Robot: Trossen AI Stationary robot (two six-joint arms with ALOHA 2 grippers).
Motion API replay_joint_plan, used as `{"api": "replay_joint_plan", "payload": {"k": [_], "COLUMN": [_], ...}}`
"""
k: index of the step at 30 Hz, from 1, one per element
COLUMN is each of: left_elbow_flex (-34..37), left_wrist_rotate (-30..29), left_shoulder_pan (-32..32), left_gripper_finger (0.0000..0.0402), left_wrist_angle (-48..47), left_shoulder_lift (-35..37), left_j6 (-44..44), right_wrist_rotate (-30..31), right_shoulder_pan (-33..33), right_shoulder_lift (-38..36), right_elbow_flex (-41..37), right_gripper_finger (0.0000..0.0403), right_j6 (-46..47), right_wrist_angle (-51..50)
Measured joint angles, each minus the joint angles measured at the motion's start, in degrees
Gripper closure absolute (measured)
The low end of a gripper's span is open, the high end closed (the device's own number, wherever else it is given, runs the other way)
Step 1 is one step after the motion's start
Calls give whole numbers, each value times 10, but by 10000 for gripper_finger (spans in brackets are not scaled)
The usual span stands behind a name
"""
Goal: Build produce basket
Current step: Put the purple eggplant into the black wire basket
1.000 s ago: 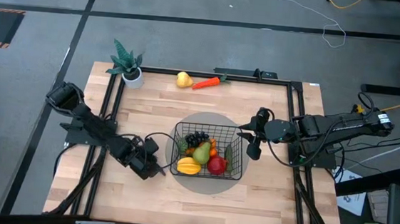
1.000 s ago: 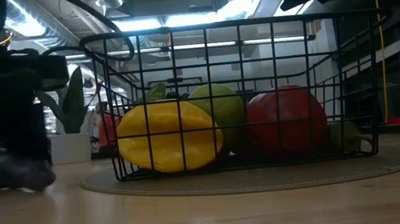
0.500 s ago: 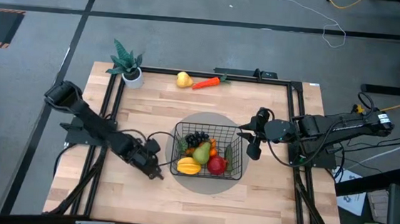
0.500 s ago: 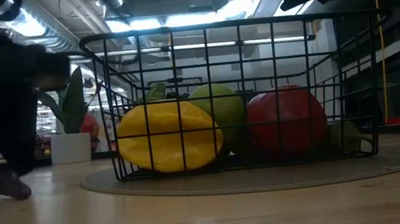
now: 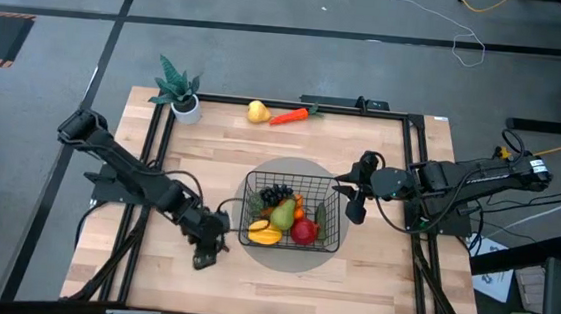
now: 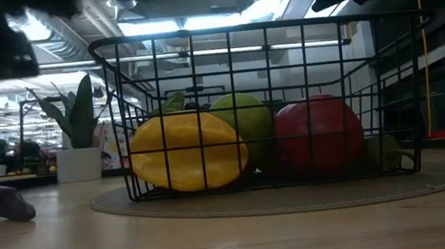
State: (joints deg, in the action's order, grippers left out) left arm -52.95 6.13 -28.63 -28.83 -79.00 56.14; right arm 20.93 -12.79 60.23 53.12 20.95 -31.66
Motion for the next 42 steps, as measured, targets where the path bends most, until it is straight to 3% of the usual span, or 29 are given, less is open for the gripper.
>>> {"api": "replay_joint_plan", "payload": {"k": [3,6,19,29,36,42], "left_elbow_flex": [-4,1,5,5,5,5], "left_wrist_rotate": [40,37,-54,-163,-173,-183], "left_shoulder_pan": [-15,-34,-64,-71,-77,-78], "left_gripper_finger": [269,269,251,246,246,243], "left_wrist_angle": [1,-1,-27,-103,-118,-122], "left_shoulder_lift": [0,0,0,-5,-36,-97], "left_j6": [-21,-27,21,-79,-146,-148], "right_wrist_rotate": [0,0,0,0,0,0], "right_shoulder_pan": [0,0,0,0,0,0], "right_shoulder_lift": [0,0,0,0,0,0], "right_elbow_flex": [0,0,0,0,0,0], "right_gripper_finger": [284,284,284,284,284,284], "right_j6": [0,0,-3,-3,-3,-3], "right_wrist_angle": [0,0,-1,-2,-5,-5]}}
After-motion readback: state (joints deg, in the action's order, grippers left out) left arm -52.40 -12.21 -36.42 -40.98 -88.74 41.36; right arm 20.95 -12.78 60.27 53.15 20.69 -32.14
